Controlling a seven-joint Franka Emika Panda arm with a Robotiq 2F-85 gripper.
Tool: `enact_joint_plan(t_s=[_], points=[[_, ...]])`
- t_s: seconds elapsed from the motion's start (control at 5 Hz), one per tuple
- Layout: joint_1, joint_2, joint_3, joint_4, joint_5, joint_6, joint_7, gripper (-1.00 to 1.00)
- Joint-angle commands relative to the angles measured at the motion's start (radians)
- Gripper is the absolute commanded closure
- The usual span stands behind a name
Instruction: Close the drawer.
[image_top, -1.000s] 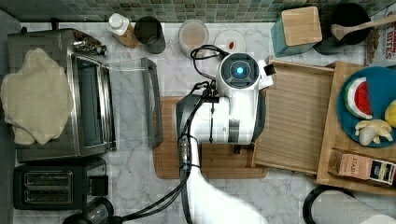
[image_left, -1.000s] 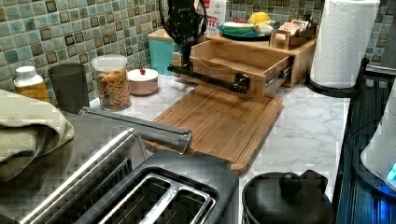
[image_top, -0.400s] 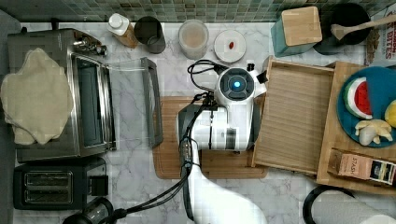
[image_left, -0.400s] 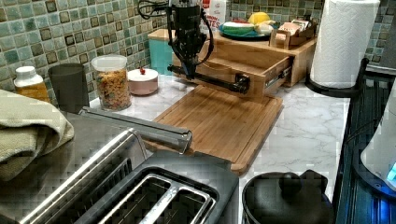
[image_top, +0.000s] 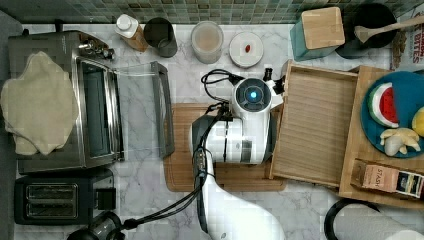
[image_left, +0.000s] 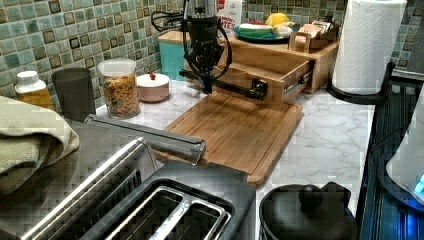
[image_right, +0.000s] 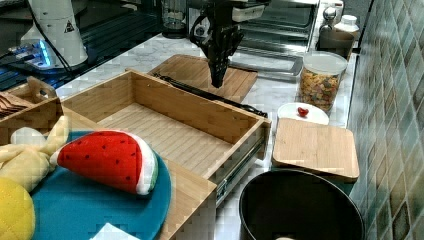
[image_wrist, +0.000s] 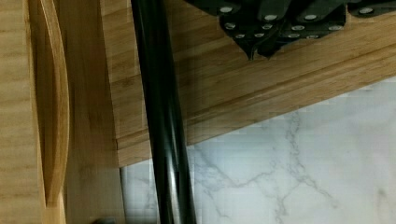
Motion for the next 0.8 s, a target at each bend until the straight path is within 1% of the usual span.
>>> enact_joint_plan(t_s=[0.2, 0.6, 0.8], points=[[-0.068, -0.006, -0.048, -0.03, -0.052, 0.143, -0.179, 1.0], [-0.152, 0.006, -0.077, 0.01, 0.016, 0.137, -0.338, 1.0], [-0.198, 0.026, -0.095, 0.091, 0.033, 0.045, -0.374, 1.0]])
